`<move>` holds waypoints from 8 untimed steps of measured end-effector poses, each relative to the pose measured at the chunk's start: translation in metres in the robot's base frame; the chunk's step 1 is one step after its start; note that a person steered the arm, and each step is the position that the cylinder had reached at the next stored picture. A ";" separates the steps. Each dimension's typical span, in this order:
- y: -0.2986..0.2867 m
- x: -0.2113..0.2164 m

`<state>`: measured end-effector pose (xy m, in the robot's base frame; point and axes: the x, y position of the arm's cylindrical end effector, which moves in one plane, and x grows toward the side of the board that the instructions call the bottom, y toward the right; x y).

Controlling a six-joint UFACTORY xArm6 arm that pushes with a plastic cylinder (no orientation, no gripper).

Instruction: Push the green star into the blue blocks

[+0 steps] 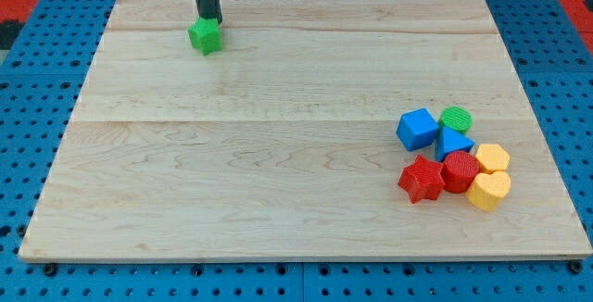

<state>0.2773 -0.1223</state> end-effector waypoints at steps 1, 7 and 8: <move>-0.002 0.031; 0.112 0.176; 0.159 0.195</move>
<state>0.4722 0.0369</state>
